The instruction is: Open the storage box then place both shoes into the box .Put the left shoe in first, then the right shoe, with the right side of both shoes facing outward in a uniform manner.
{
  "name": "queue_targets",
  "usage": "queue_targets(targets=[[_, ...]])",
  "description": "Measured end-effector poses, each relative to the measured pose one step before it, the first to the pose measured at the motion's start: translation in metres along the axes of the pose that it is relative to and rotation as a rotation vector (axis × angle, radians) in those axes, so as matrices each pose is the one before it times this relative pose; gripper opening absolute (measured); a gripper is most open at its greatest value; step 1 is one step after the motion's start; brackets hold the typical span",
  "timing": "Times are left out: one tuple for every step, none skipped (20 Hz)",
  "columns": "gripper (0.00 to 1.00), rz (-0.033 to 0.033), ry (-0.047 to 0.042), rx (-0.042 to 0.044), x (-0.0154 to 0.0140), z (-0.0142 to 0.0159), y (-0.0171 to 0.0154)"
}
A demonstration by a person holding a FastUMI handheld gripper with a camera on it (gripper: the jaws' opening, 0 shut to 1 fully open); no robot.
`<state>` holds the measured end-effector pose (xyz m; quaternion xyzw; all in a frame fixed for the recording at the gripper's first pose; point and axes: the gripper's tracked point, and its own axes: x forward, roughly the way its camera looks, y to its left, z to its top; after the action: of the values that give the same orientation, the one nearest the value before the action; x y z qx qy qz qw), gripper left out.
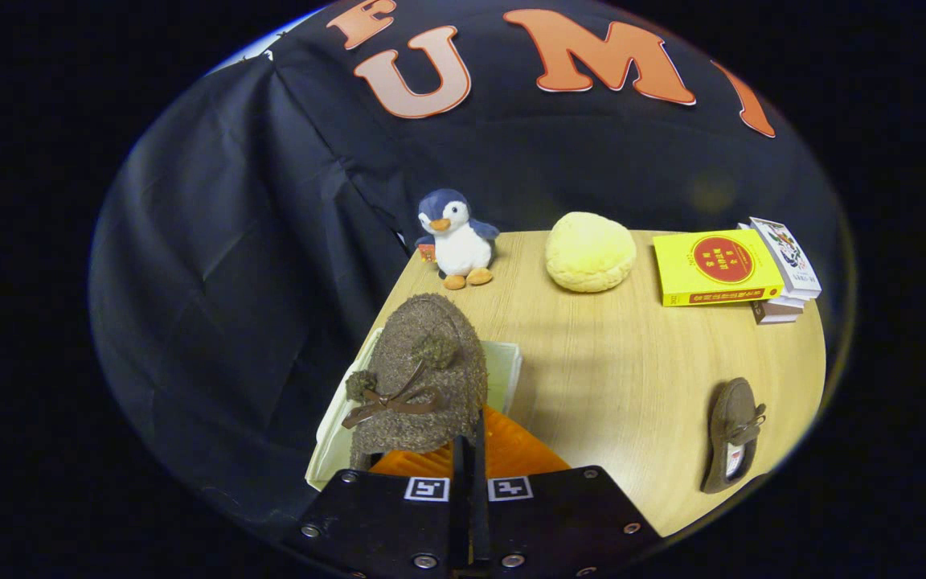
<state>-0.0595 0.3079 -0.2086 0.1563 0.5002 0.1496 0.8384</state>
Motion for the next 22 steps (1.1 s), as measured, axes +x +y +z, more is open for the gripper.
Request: queue_targets(targets=[[0.03,-0.00443,0.00923,0.00033,0.00658,-0.00321,0.00455],[0.03,-0.00768,0.00994,0.00130,0.00819,-0.00334,0.00333],[0.03,-0.00743,0.01747,0.00721,0.00790,-0.00639,0.00299],[0.03,-0.00277,0.01955,0.01130,0.00818,-0.00608,0.00495],[0.03,-0.00156,0.01869,0.01330,0.00706,-0.00496,0.00395],[0.03,-0.00813,0.01898,0.01314,0.00537,-0.00563,0.00282],[0.03,-0.01156,0.01751,0.01140,0.00550,-0.00457,0.00162],[0.03,-0.01160,0.01378,0.00520,0.00757,-0.00291,-0.00031],[0.03,-0.01168,0.01321,0.00763,0.00655,-0.00361,0.00074],[0.03,-0.01150,0.01562,0.01073,0.00547,-0.00493,0.00139],[0.03,-0.01023,0.02081,0.01962,0.00515,-0.00591,0.00058],[0.03,-0.00660,0.01364,0.02861,0.00375,-0.00651,0.00182],[0.03,-0.00102,0.01603,0.02212,0.00475,-0.00489,0.00229],[0.03,-0.00097,0.01745,0.02054,0.00459,-0.00392,-0.00077],[0.03,0.00132,0.01375,0.01801,0.00216,-0.00408,0.00029],[0.04,0.00122,0.00947,0.00909,0.00196,-0.00435,0.00231],[0.05,0.00110,0.00611,0.00224,0.00242,-0.00150,0.00315],[0.08,0.00544,0.00450,0.00003,0.00408,-0.00241,0.00578],[0.09,0.00950,0.00397,0.00349,0.00247,-0.00171,0.00453],[0.11,0.01217,0.01134,0.00063,0.00062,-0.00409,0.00396],[0.12,0.01756,0.01310,-0.00159,0.00157,-0.00389,0.00527],[0.14,0.02804,0.01369,-0.00238,0.00044,-0.00375,0.00678]])
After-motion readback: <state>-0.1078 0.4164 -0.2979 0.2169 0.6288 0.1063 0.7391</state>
